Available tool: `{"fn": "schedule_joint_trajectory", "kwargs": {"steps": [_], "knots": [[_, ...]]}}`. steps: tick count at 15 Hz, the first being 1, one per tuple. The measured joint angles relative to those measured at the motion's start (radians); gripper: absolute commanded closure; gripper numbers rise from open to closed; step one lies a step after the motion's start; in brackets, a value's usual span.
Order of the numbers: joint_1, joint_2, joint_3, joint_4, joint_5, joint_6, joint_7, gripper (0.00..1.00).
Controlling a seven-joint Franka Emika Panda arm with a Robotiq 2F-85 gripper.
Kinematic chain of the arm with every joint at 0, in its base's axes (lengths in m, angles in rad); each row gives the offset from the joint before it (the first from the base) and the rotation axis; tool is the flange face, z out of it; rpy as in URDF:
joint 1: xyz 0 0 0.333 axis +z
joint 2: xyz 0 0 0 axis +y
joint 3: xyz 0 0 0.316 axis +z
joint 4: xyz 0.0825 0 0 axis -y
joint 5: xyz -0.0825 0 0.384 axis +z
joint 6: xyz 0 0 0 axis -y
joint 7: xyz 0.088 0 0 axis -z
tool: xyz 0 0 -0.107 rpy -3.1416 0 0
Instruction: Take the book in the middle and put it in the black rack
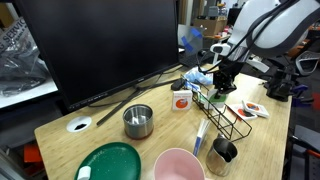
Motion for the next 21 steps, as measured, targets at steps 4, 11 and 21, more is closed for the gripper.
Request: {"fn": "schedule_joint_trajectory", "kwargs": {"steps": [4, 11, 21], "knots": [[-0.015, 0.033, 0.003, 0.027, -0.007, -0.034, -0.063, 0.96], [-0.041, 0.083, 0.011, 0.074, -0.018, -0.093, -0.121, 0.96], [-0.062, 0.15, 0.051, 0.116, -0.018, -0.106, -0.131, 0.58]]}}
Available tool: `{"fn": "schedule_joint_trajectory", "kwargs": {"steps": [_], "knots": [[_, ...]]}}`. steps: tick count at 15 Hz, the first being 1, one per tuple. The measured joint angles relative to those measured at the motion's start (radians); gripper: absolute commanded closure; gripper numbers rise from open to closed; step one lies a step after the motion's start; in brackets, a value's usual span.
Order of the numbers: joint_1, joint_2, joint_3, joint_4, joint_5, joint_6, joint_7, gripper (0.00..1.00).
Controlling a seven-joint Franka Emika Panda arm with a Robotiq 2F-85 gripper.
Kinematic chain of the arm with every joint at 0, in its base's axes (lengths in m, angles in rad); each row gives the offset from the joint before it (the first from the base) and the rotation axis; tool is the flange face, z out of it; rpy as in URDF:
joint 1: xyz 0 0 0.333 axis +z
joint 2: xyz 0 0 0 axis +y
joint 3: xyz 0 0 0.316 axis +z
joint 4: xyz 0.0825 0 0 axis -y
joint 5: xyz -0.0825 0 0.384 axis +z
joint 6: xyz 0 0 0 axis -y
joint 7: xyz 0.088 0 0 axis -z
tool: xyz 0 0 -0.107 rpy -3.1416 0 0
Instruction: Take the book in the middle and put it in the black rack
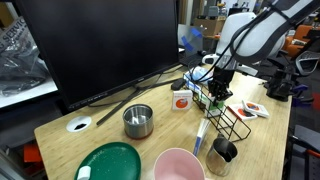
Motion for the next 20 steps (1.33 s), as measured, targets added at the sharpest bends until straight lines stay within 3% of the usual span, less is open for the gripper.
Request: {"fn": "schedule_joint_trajectory", "kwargs": {"steps": [2, 9, 16, 20], "knots": [[-0.005, 0.004, 0.003, 0.007, 0.0, -0.009, 0.0, 0.52], [-0.01, -0.029, 0.014, 0.02, 0.002, -0.022, 0.0, 0.02], [0.001, -0.204, 0.027, -0.03, 0.019, -0.025, 0.004, 0.0], [0.002, -0.188, 0.024, -0.03, 0.019, -0.023, 0.005, 0.0]]}}
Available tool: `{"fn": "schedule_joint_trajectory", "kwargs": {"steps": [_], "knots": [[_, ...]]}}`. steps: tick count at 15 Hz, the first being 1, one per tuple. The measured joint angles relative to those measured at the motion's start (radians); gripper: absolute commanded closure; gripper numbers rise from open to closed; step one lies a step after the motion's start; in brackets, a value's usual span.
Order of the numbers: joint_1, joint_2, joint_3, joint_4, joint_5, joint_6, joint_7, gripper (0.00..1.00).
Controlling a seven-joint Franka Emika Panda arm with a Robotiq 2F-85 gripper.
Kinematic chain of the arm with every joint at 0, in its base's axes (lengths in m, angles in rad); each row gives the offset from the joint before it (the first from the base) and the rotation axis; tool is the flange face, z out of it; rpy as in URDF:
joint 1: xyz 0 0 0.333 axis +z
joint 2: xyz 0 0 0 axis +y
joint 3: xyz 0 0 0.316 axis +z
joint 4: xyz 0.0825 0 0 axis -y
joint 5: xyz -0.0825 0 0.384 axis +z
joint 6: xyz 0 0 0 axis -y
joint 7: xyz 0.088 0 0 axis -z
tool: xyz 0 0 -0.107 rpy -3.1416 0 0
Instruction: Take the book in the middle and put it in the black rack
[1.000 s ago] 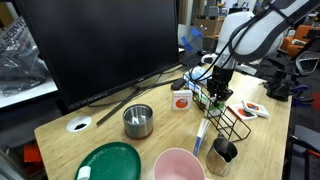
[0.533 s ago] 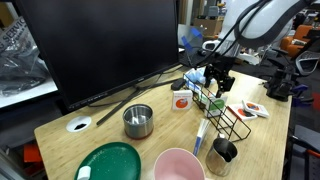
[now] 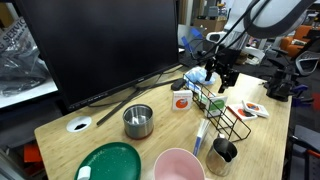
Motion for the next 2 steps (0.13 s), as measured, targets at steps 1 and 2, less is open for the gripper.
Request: {"fn": "schedule_joint_trajectory", "kwargs": {"steps": [1, 2], "knots": [[0.0, 0.0, 0.0, 0.001, 0.0, 0.0, 0.0, 0.0], [0.0, 0.0, 0.0, 0.001, 0.0, 0.0, 0.0, 0.0]]}}
